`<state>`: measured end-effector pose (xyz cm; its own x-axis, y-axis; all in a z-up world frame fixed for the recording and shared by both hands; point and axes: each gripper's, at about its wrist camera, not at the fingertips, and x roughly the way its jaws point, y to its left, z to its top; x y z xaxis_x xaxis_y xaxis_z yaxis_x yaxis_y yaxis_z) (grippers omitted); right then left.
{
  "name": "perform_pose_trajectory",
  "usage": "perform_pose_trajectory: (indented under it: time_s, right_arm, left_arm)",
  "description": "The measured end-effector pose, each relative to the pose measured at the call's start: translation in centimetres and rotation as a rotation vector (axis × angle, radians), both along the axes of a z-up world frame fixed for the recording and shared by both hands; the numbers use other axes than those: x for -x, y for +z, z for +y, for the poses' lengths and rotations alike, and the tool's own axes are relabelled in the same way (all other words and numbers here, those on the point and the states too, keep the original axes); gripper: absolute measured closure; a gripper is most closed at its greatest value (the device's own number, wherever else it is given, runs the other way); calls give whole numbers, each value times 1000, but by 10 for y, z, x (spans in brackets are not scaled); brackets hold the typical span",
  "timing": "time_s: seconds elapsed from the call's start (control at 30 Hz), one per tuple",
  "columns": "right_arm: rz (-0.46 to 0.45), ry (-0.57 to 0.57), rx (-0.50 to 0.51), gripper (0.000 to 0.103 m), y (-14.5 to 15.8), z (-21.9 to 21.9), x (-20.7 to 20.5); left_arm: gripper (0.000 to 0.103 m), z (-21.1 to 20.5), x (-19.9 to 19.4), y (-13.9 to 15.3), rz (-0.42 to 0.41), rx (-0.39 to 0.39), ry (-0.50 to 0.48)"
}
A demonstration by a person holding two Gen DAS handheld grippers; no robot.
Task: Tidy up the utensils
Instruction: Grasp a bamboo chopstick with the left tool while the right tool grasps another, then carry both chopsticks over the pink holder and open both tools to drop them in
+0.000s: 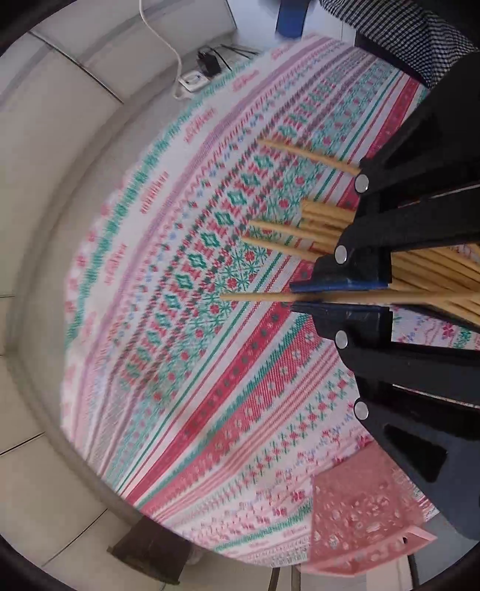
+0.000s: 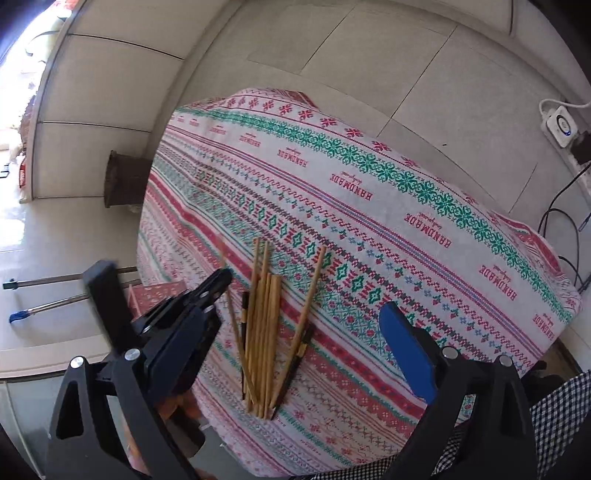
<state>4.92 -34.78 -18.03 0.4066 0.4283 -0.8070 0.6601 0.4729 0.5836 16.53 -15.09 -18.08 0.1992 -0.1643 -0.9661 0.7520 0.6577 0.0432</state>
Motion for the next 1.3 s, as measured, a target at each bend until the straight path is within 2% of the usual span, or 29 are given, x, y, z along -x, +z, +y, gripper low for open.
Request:
perform_pose_trajectory:
  time_s: [0.1,0.2,0.3,0.37,0.43,0.47,0.53,0.63,0.7,0.8,0.97,1.13,1.3]
  right_arm:
    - [34,42,56,12,-14,12,-15]
    - [94,106,176,33,-28,30,-31]
    - [128,87,225,55,-39,39,-38]
    - [157,68,250,61,-45,45,-41]
    - [198,100,251,71,-54,53,-47]
    - [201,102,293,72,-53,59,-49]
    - [200,127,314,91,-54,71,-52]
    - [153,123,345,95,-53,78,-52]
    - [99,112,305,97,-48,78,-46]
    - [-18,122,335,97,-14,82,-33]
    - [-272,190,452,97,77,97,1]
    - [-508,193,541,97,169,102,32]
    - [-655,189,572,97,235,111,12]
  left_arm:
    - [98,29,24,50,-100,72,-2]
    - [98,53,52,98,-215,122,7]
    - [98,69,80,131,-317,170,28]
    - [98,85,101,148,-372,202,49]
    - [98,100,118,166,-421,231,73]
    - [98,109,126,176,-447,252,91]
    - [98,122,135,188,-481,291,125]
    - [98,145,147,205,-524,371,202]
    - [98,159,152,215,-548,424,258]
    - [98,176,154,220,-565,467,318]
    - [98,201,159,238,-588,543,402]
    - [98,206,154,253,-614,586,465]
    - [98,196,118,259,-661,595,524]
